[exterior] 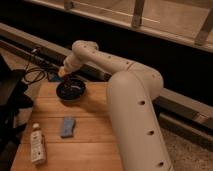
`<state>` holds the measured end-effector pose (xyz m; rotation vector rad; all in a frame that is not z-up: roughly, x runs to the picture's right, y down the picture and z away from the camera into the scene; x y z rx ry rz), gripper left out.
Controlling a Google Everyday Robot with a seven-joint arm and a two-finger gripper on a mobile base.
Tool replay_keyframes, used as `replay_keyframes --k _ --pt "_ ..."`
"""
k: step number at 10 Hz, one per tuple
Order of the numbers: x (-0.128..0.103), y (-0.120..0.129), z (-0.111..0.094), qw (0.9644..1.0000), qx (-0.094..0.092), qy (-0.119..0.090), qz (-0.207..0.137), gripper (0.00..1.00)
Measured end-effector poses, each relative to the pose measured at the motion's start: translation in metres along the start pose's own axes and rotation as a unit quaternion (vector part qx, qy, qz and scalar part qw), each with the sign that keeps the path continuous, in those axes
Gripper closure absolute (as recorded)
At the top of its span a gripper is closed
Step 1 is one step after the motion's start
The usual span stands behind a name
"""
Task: Place the pepper in the ceramic bowl
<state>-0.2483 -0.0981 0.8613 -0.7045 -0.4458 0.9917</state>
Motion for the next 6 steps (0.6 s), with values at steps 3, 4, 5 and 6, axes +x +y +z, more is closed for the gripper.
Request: replay_keyframes --k 3,4,5,6 --pt "-0.003 -0.007 0.001 0.9998 0.011 -0.013 -0.009 0.45" --pt "-0.001 -0.008 0.002 0.9997 0.015 -0.015 -0.010 0.37" --pt "0.001 -0.009 0.003 0.9995 0.022 -0.018 -0.011 0.27" --pt "0.004 -0.012 0.003 0.9994 0.026 -0.020 -0.010 0.21"
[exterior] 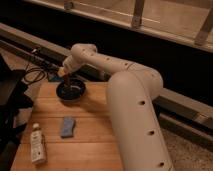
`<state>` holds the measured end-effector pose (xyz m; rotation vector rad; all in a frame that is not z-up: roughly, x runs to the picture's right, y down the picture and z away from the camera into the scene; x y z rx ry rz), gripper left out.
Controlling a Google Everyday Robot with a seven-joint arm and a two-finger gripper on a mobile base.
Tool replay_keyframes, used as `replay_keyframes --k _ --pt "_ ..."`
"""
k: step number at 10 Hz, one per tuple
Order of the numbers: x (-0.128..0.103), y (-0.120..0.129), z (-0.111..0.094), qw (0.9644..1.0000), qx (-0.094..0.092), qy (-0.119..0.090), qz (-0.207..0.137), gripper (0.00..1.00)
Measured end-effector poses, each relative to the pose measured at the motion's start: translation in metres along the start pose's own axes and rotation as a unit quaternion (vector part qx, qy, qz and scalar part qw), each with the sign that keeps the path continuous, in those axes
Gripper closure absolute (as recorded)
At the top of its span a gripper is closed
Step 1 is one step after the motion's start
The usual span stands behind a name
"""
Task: Place the pepper in the ceramic bowl
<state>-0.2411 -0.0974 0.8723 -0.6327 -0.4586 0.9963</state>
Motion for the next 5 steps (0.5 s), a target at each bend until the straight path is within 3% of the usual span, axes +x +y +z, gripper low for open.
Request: replay_keyframes --k 2,5 --pt "0.0033 -0.0064 -0.0041 1.0000 0.005 -0.003 0.006 0.25" --pt "0.0020 0.0001 -0.0034 1.0000 0.002 -0.001 0.002 0.55"
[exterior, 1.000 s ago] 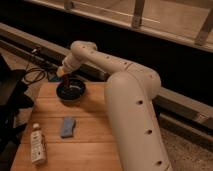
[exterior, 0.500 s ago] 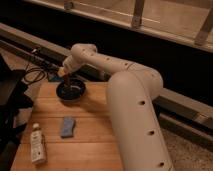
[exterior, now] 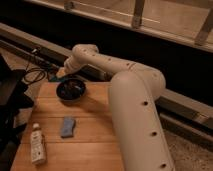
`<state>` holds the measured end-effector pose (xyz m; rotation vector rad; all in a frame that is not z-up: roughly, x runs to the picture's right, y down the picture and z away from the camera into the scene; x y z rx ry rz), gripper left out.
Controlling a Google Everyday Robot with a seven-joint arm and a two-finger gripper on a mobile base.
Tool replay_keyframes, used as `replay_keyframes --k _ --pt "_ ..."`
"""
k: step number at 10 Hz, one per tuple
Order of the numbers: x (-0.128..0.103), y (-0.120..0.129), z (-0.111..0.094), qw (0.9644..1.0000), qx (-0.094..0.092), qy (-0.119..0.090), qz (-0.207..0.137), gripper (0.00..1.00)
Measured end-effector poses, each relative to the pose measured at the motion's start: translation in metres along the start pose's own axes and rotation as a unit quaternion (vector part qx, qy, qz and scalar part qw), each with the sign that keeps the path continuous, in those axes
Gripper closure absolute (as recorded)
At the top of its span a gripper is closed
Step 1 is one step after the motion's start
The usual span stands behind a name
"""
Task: Place the pepper in the ceramic bowl
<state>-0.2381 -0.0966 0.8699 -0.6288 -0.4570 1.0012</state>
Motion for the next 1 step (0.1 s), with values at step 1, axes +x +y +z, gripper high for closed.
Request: replay_keyframes --k 1 --pt "0.0022 -0.0041 -0.0030 1.0000 0.002 0.000 0.002 0.64"
